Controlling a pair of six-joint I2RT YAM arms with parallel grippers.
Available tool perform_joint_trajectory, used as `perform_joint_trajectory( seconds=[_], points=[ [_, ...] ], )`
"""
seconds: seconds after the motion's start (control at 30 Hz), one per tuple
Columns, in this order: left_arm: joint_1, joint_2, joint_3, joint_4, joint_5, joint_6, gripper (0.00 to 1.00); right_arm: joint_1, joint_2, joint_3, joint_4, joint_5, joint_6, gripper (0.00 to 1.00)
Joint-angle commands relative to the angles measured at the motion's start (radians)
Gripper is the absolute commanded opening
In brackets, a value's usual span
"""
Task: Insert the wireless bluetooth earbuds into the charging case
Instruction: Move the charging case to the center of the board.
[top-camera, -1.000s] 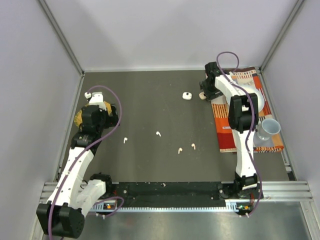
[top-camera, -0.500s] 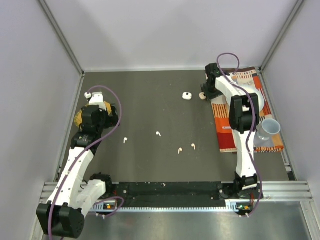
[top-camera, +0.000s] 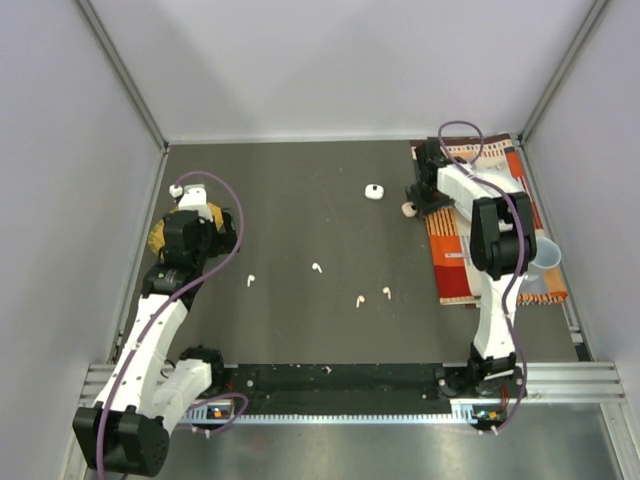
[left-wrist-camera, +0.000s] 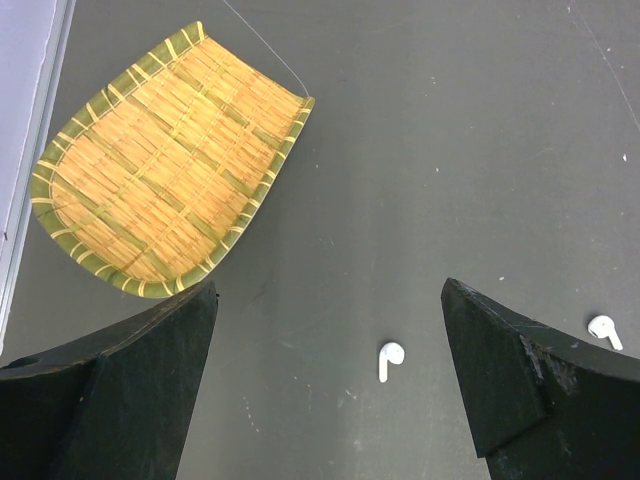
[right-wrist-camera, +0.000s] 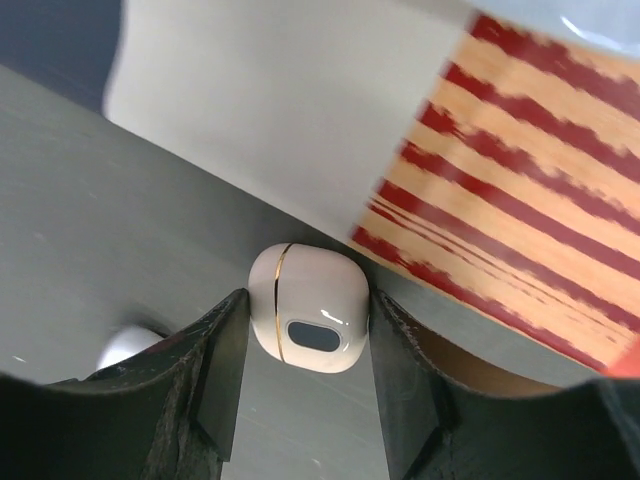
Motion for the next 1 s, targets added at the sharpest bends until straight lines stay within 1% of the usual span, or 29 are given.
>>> perform_joint_trajectory(
  seconds=[0.0, 0.07, 0.13, 0.23, 0.3, 0.43, 0.53, 0.57, 0.63, 0.67, 0.7, 0.73, 0.77, 0.8, 0.87, 0.9, 0.93, 0.97],
  points=[
    [-0.001, -0.008, 0.038, 0.021, 0.017, -0.004, 0.99, 0.046, -0.117, -0.129, -0.047, -0.026, -0.009, 0.51],
    [0.0, -0.008, 0.036, 0.021, 0.027, -0.001, 0.99, 0.073, -0.156, -0.226, -0.034, -0.032, 0.023, 0.52],
    [-0.001, -0.006, 0.039, 0.021, 0.027, -0.002, 0.99, 0.095, -0.208, -0.308, -0.015, -0.031, 0.042, 0.55],
    [-0.001, 0.0, 0.039, 0.021, 0.036, -0.001, 0.99, 0.121, -0.254, -0.387, -0.004, -0.045, 0.083, 0.61],
    [0.0, 0.0, 0.039, 0.021, 0.04, -0.002, 0.99, 0.141, -0.26, -0.402, 0.014, -0.048, 0.089, 0.63],
    [-0.001, 0.0, 0.041, 0.021, 0.042, -0.002, 0.99, 0.144, -0.243, -0.378, 0.013, -0.022, 0.073, 0.65],
    [-0.001, -0.008, 0.036, 0.021, 0.034, -0.002, 0.99, 0.147, -0.246, -0.318, 0.013, -0.003, -0.035, 0.68],
    [-0.001, -0.011, 0.036, 0.02, 0.033, -0.002, 0.99, 0.147, -0.256, -0.301, 0.013, 0.001, -0.112, 0.68],
    [-0.001, -0.012, 0.034, 0.021, 0.031, -0.002, 0.99, 0.152, -0.272, -0.277, 0.014, 0.018, -0.2, 0.7],
    [-0.001, -0.012, 0.034, 0.02, 0.033, -0.002, 0.99, 0.152, -0.3, -0.275, 0.014, 0.029, -0.287, 0.7],
    [0.0, -0.014, 0.034, 0.018, 0.033, -0.002, 0.99, 0.15, -0.315, -0.277, 0.019, 0.037, -0.337, 0.75],
    [0.0, -0.014, 0.036, 0.018, 0.033, -0.002, 0.99, 0.15, -0.326, -0.275, 0.019, 0.062, -0.389, 0.75],
    [0.0, -0.011, 0.034, 0.018, 0.036, -0.002, 0.99, 0.15, -0.344, -0.281, 0.017, 0.078, -0.477, 0.75],
    [-0.001, -0.011, 0.034, 0.018, 0.036, -0.002, 0.99, 0.15, -0.38, -0.298, 0.026, 0.092, -0.522, 0.8],
    [0.0, -0.009, 0.036, 0.02, 0.04, -0.002, 0.99, 0.146, -0.397, -0.3, 0.02, 0.159, -0.63, 0.81],
    [-0.001, -0.008, 0.036, 0.02, 0.042, -0.002, 0.99, 0.139, -0.412, -0.319, 0.029, 0.181, -0.654, 0.85],
    [-0.001, -0.009, 0.036, 0.018, 0.045, -0.004, 0.99, 0.117, -0.412, -0.324, 0.043, 0.185, -0.703, 0.87],
    [-0.001, -0.009, 0.038, 0.018, 0.047, -0.004, 0.99, 0.101, -0.406, -0.323, 0.049, 0.17, -0.714, 0.87]
  ],
)
